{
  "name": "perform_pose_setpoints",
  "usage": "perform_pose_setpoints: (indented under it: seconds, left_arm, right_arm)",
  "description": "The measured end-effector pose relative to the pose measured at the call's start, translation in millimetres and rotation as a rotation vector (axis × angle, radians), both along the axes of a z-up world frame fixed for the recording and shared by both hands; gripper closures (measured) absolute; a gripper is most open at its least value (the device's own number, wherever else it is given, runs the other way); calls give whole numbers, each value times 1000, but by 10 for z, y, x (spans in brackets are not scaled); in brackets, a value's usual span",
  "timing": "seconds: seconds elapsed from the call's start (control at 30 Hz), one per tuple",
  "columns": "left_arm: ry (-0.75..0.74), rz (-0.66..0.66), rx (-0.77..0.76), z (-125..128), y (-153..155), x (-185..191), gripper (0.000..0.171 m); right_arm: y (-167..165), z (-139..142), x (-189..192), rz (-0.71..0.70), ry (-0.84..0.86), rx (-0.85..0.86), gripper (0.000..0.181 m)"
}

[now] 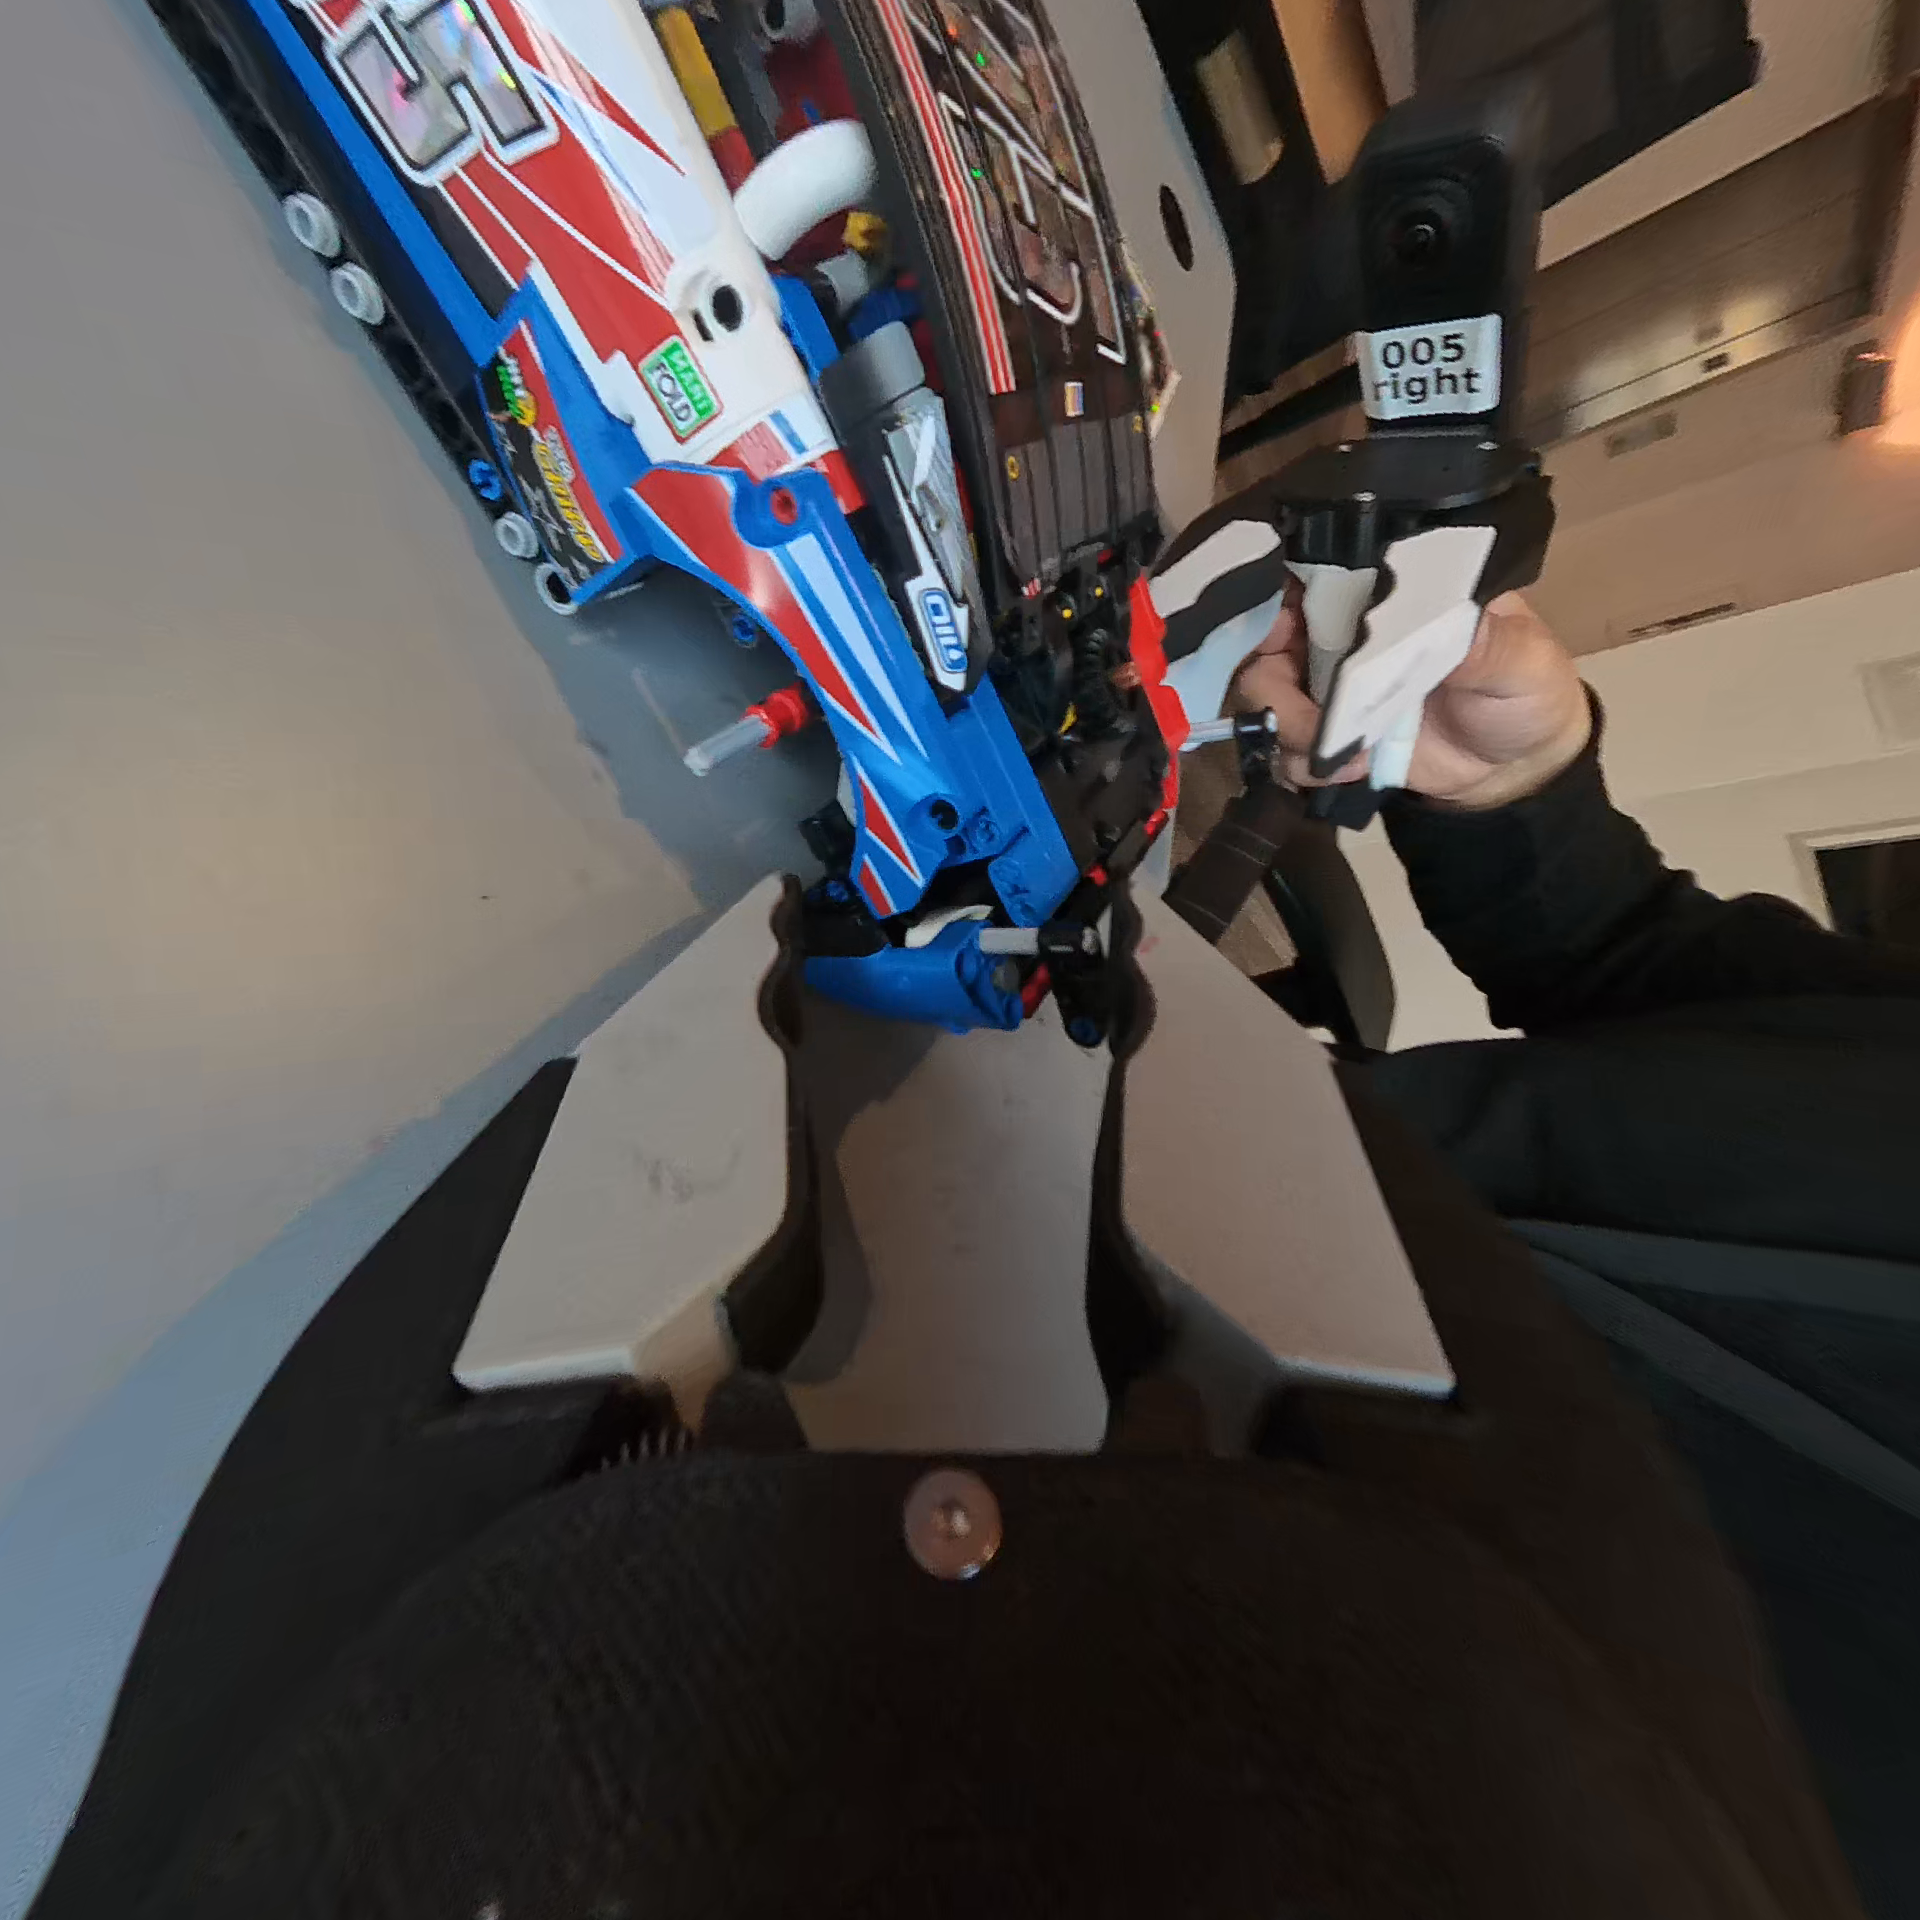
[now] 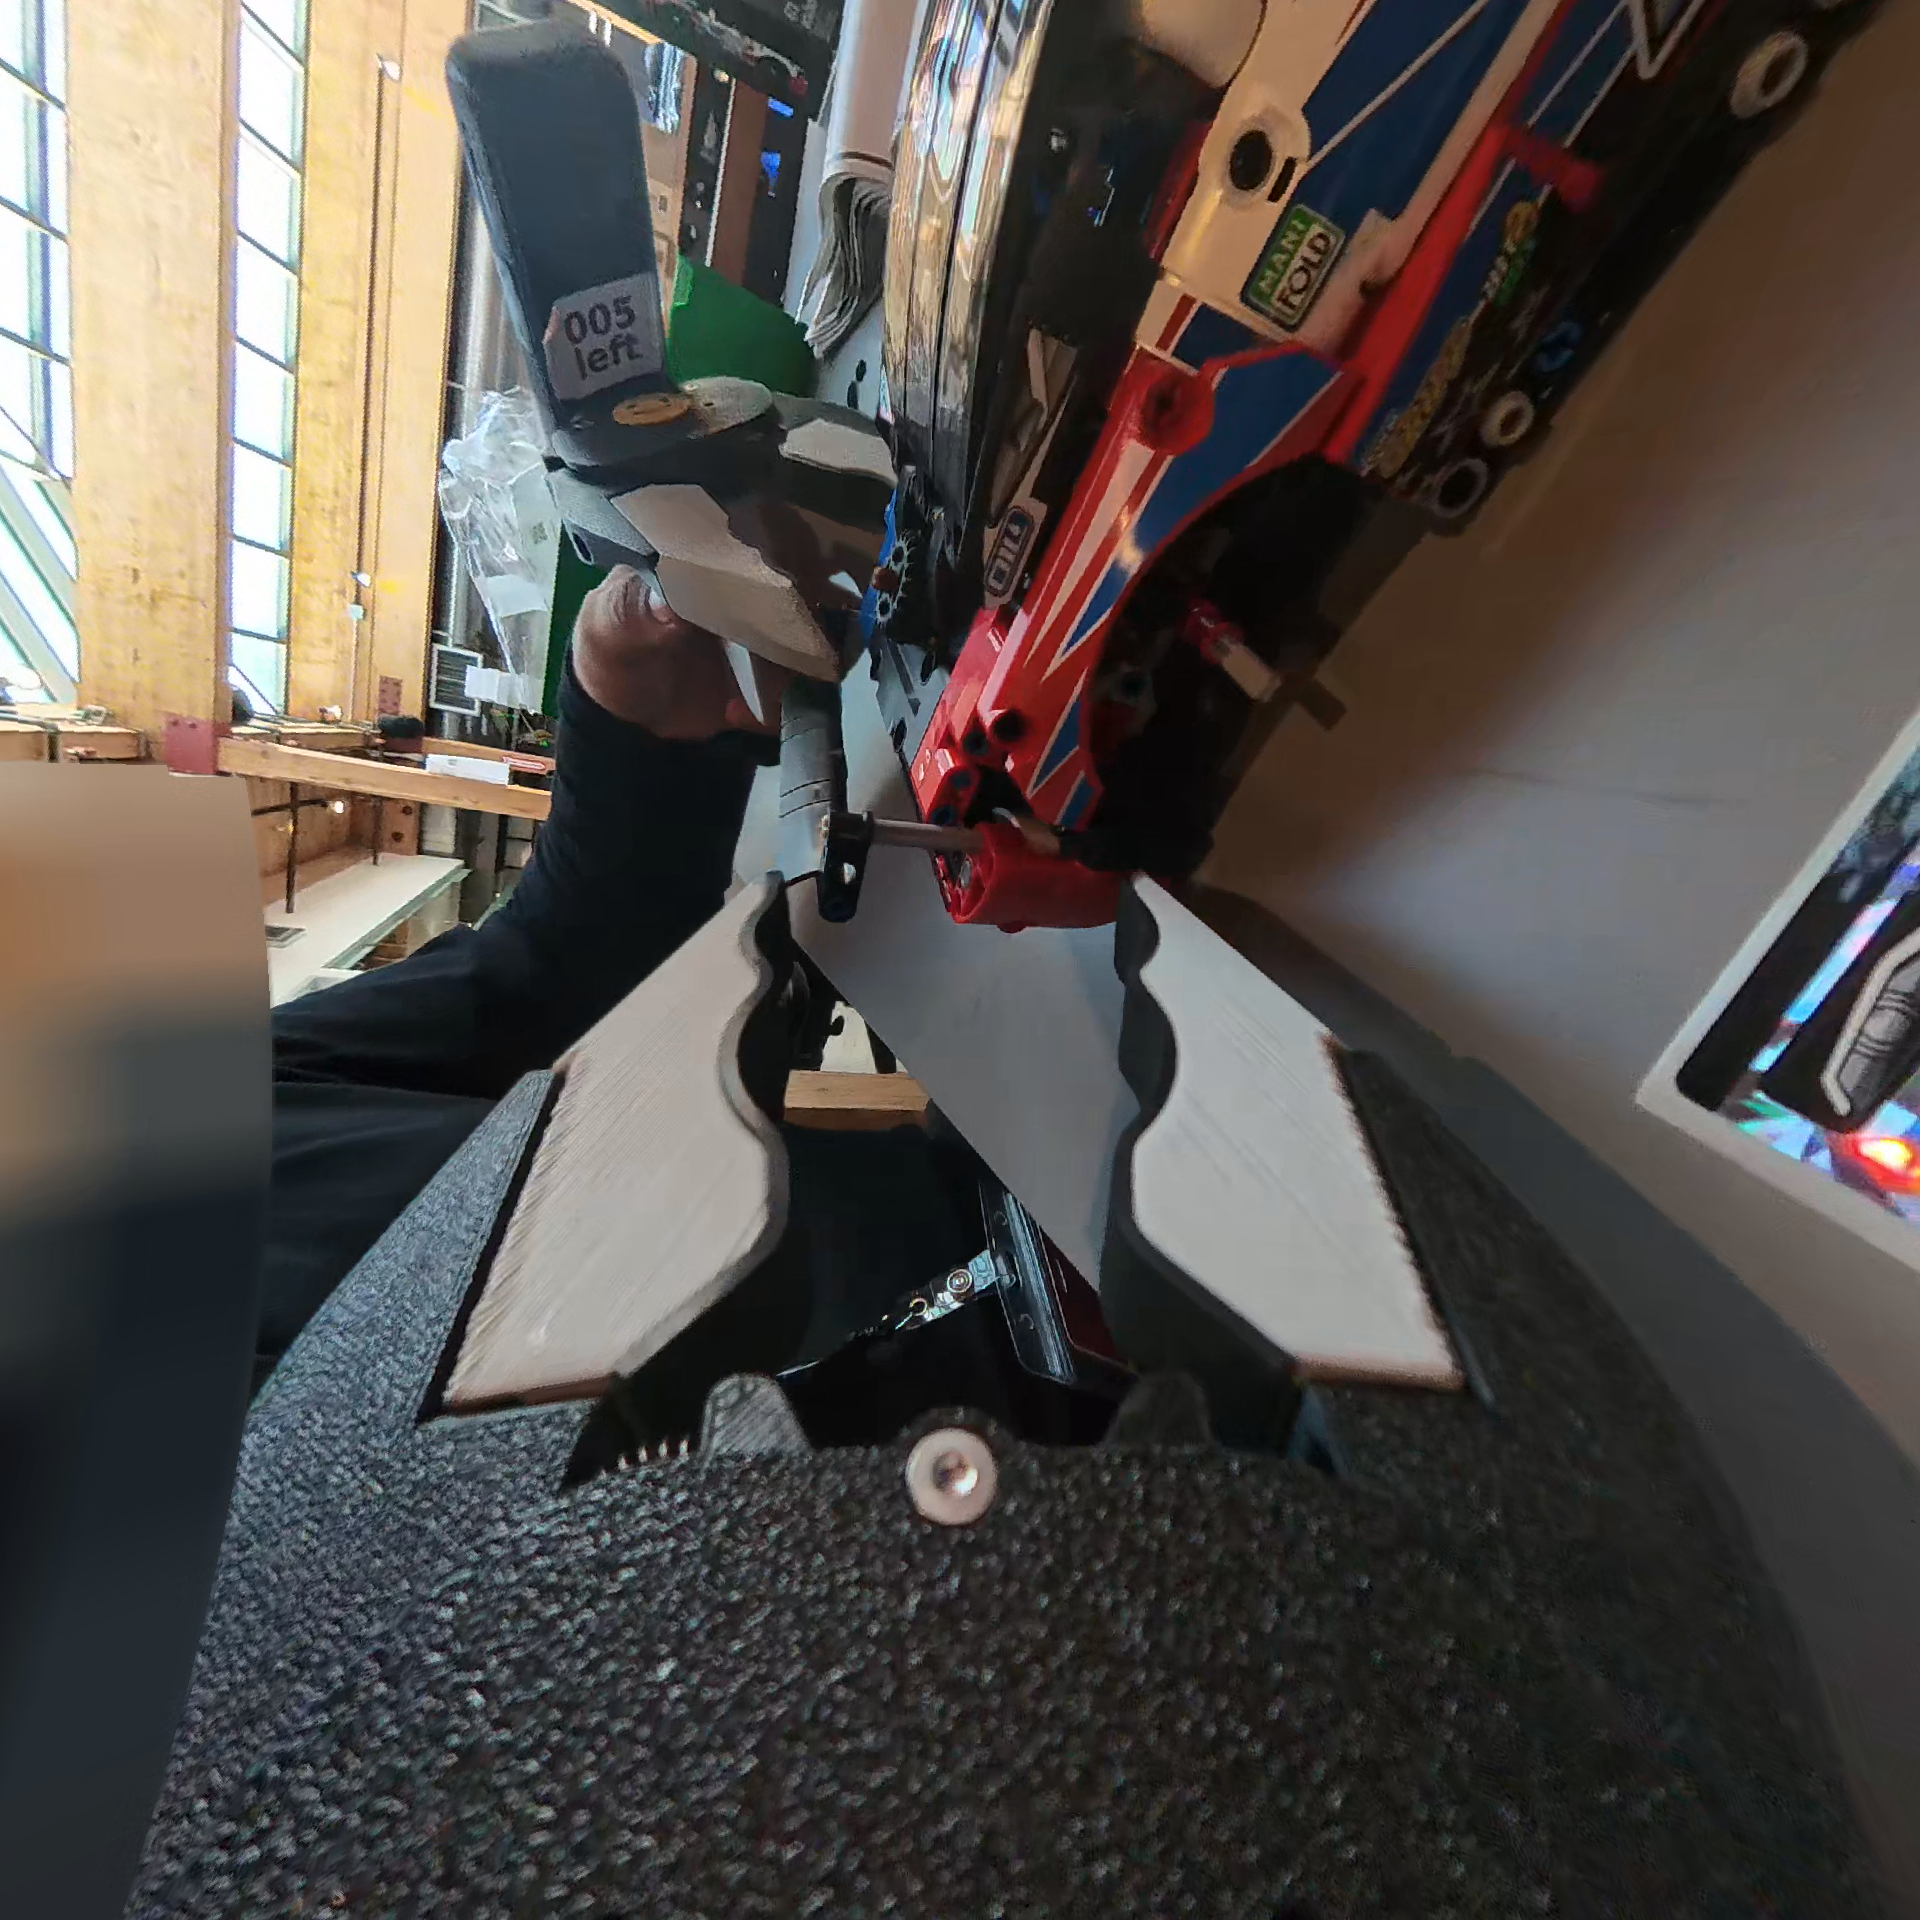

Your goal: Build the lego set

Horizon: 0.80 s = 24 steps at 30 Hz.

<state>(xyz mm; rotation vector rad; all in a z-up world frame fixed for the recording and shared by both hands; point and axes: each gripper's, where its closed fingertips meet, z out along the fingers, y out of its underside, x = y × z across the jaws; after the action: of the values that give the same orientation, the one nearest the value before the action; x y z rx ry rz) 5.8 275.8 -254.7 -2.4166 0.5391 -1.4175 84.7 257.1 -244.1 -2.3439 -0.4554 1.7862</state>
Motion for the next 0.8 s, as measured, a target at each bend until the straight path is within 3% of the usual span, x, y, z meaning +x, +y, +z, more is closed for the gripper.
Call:
perform_pose_setpoints:
  seconds: [0.17,0.3,0.5,0.8]
  left_arm:
    - [-100,4,-29,114,-11,-8,111]
    - [-100,18,-33,89,41,-67,111]
    - [-72,51,-22,55,136,-240,96]
    - [-126,-18,-62,19,14,-91,113]
  right_arm:
    - [25,48,-26,-7,7,-7,115]
    - [46,71,-50,-21,33,-44,109]
    - [77,2,-29,-49,-16,-22,99]
    - [105,-78,-71,-58,-15,-46,114]
